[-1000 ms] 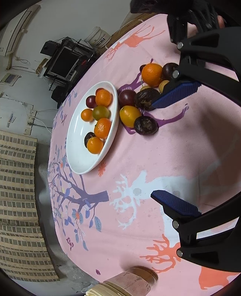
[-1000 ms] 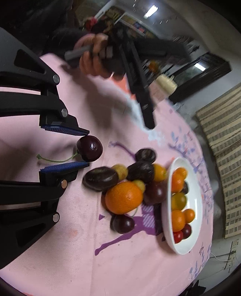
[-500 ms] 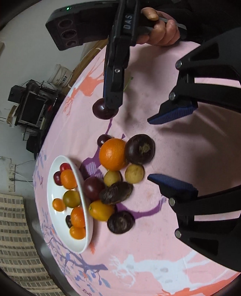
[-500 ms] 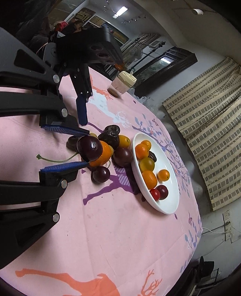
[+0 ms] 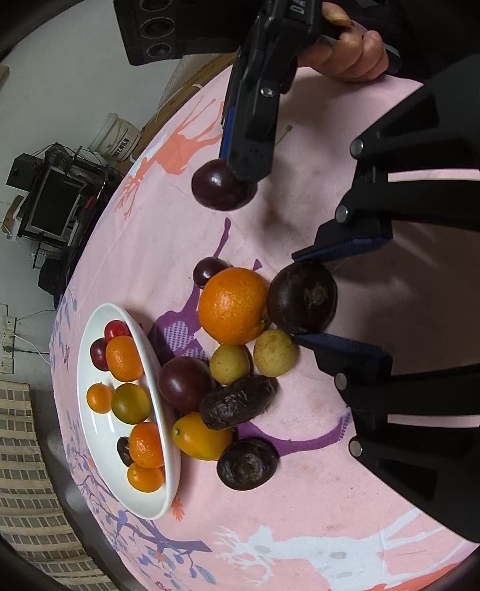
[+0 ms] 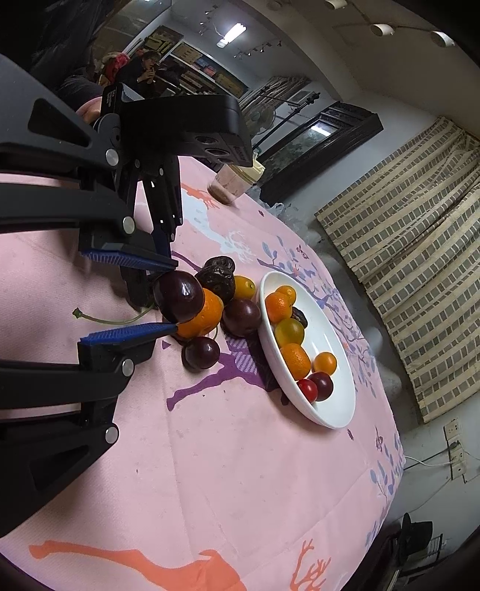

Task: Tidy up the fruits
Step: 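Carry the cherry and plum onto the white plate and open both tools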

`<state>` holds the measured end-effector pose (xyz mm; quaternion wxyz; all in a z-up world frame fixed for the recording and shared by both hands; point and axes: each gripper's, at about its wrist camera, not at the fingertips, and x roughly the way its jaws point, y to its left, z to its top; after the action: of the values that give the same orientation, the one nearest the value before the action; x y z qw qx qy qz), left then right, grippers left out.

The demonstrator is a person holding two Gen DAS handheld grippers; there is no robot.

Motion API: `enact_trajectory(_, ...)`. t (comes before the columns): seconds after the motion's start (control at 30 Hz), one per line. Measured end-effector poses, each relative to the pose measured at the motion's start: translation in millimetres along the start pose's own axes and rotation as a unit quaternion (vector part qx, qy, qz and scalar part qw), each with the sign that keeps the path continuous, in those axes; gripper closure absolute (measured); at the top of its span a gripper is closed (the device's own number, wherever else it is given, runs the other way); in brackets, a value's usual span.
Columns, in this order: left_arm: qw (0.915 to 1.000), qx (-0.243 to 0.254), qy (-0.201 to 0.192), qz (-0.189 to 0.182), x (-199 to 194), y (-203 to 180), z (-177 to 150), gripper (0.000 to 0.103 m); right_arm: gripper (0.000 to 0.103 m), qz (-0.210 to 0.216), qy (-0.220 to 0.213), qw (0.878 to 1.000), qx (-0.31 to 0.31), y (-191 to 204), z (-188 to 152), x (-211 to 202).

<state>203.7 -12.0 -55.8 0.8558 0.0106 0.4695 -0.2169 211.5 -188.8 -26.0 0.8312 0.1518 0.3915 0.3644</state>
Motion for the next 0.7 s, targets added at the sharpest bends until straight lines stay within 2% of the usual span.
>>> enact_trajectory(0.13, 0.9999, 0.002, -0.010, -0.013, -13, 6, -4, 0.066, 0.074, -0.009, 0.005, 1.000, -0.003, 1, 0, 2)
enact_trajectory(0.23, 0.9991, 0.000, -0.024, -0.034, -31, 19, -2, 0.066, 0.074, -0.044, 0.020, 0.999, -0.024, 6, 8, 9)
enact_trajectory(0.3, 0.9986, -0.002, -0.040, -0.035, -42, 30, 7, 0.066, 0.074, -0.057, 0.017, 0.997, -0.044, 12, 20, 10)
enact_trajectory(0.43, 0.9965, -0.009, -0.082, -0.013, -56, 58, 42, 0.065, 0.074, -0.070, -0.004, 0.994, -0.086, 25, 60, 20)
enact_trajectory(0.57, 0.9928, -0.042, -0.112, 0.004, -49, 94, 94, 0.066, 0.074, -0.097, -0.013, 0.992, -0.084, 17, 105, 52)
enact_trajectory(0.7, 0.9908, -0.067, -0.112, 0.037, -23, 122, 142, 0.066, 0.074, -0.131, -0.009, 0.989, -0.066, -5, 144, 95)
